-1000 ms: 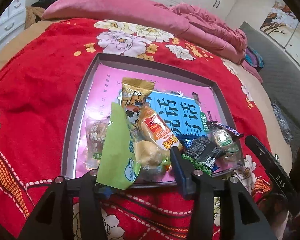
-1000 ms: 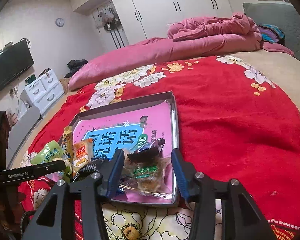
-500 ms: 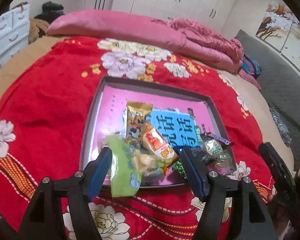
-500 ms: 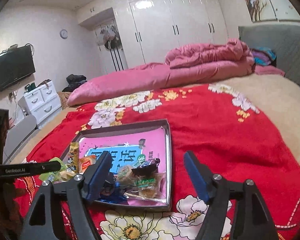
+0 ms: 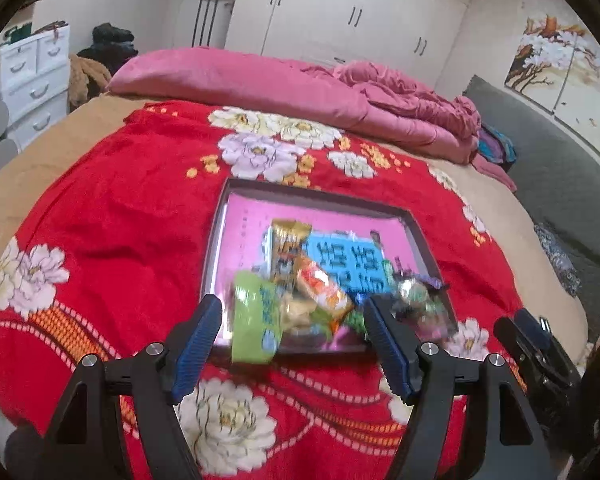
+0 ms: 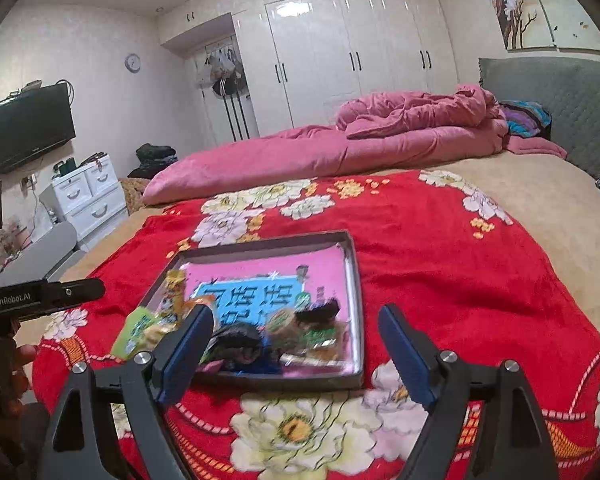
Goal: Organize snacks
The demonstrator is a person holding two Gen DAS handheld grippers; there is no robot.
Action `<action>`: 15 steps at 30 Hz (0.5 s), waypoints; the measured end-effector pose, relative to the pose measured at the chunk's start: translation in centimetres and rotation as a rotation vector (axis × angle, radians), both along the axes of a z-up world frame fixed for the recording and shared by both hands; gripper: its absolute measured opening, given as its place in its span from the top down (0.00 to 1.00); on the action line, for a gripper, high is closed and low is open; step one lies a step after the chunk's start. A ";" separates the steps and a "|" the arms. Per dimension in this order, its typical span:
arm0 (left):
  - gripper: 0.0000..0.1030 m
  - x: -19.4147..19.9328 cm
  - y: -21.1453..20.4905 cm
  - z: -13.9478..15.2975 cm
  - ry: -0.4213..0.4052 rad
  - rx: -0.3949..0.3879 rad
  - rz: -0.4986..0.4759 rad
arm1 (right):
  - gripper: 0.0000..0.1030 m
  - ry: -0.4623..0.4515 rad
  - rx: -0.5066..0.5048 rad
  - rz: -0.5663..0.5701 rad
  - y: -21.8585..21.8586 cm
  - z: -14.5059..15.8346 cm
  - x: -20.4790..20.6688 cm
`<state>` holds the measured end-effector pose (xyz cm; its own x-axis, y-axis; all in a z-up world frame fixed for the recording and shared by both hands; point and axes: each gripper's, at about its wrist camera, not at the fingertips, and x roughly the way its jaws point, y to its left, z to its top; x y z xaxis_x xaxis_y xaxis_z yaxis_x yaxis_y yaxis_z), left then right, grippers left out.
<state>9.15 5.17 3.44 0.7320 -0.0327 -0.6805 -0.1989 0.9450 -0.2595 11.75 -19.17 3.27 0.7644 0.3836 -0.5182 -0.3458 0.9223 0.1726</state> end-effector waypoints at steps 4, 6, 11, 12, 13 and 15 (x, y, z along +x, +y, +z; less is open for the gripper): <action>0.27 -1.6 -0.5 -0.9 0.038 0.025 0.002 | 0.16 0.044 -0.029 -0.008 0.7 -0.4 -1.3; 0.27 -2.4 -0.8 -1.4 0.054 0.027 0.006 | 0.13 0.072 -0.056 -0.026 1.1 -0.8 -1.9; 0.27 -4.4 -1.9 -2.7 0.082 0.045 -0.006 | 0.10 0.119 -0.111 -0.064 1.5 -1.7 -3.2; 0.27 -4.5 -2.0 -2.9 0.086 0.046 -0.009 | 0.10 0.132 -0.117 -0.066 1.5 -2.0 -3.6; 0.27 -4.7 -2.3 -3.2 0.095 0.052 -0.013 | 0.10 0.143 -0.120 -0.067 1.5 -2.2 -3.8; 0.27 -4.9 -2.7 -3.7 0.109 0.058 -0.024 | 0.10 0.157 -0.125 -0.065 1.6 -2.6 -4.2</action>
<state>4.29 2.45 -0.27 0.6533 -0.0077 -0.7571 -0.2000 0.9627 -0.1824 7.57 -17.62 0.72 0.6914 0.2614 -0.6735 -0.2625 0.9594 0.1029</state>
